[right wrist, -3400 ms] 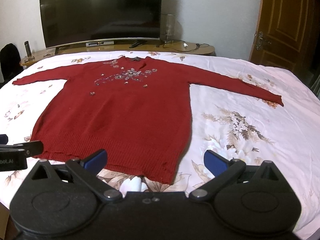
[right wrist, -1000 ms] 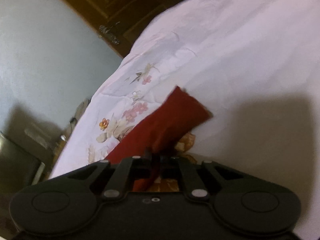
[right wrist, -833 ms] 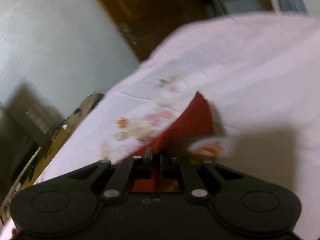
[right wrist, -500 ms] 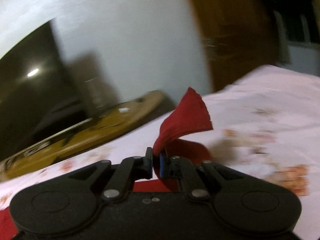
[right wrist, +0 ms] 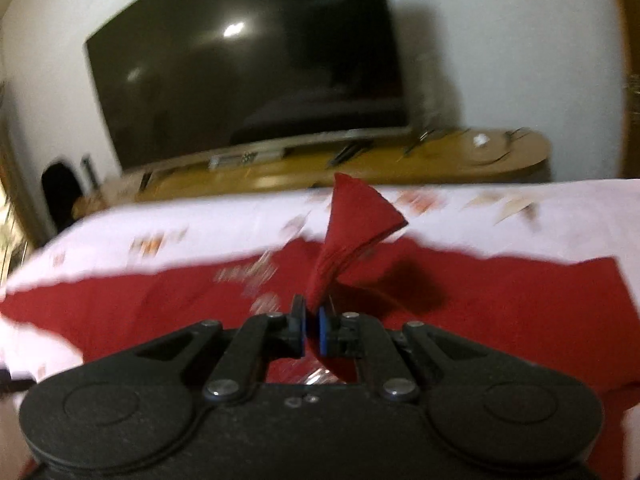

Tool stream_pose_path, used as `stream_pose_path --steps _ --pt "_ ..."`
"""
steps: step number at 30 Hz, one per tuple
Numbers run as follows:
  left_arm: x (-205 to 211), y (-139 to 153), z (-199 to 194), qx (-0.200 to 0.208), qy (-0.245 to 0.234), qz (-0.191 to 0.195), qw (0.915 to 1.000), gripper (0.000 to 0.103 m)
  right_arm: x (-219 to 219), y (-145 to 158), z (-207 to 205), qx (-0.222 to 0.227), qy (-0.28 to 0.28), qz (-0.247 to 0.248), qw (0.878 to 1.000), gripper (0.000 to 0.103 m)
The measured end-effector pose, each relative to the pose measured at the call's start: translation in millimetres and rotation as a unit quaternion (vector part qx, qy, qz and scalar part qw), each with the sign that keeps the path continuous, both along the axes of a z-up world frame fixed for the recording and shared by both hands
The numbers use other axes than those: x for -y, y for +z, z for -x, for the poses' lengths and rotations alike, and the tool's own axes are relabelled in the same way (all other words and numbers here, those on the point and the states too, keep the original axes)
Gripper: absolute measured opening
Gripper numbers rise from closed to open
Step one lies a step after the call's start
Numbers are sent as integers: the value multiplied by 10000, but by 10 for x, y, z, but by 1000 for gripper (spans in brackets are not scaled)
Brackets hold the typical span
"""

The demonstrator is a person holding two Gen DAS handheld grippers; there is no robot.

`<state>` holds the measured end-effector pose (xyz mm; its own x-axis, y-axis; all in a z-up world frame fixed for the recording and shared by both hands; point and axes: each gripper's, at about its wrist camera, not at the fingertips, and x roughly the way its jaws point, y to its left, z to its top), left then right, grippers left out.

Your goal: Fold small clothes

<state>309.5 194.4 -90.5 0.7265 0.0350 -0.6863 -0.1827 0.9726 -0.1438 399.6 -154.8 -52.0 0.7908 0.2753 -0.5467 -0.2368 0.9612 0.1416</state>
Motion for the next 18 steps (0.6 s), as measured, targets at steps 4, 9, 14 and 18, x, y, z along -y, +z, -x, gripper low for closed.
stream_pose_path --steps 4,9,14,18 --pt "48 51 -115 117 -226 394 9989 103 -343 -350 17 -515 445 351 9971 19" --pt "387 151 -449 378 -753 907 9923 103 -268 -151 425 72 508 470 9976 33" --pt "939 87 -871 115 -1305 1419 9812 65 245 -1 632 194 -161 340 9991 32" --pt "1228 -102 -1130 -308 -1344 1637 9768 65 631 24 747 208 -683 217 9972 32"
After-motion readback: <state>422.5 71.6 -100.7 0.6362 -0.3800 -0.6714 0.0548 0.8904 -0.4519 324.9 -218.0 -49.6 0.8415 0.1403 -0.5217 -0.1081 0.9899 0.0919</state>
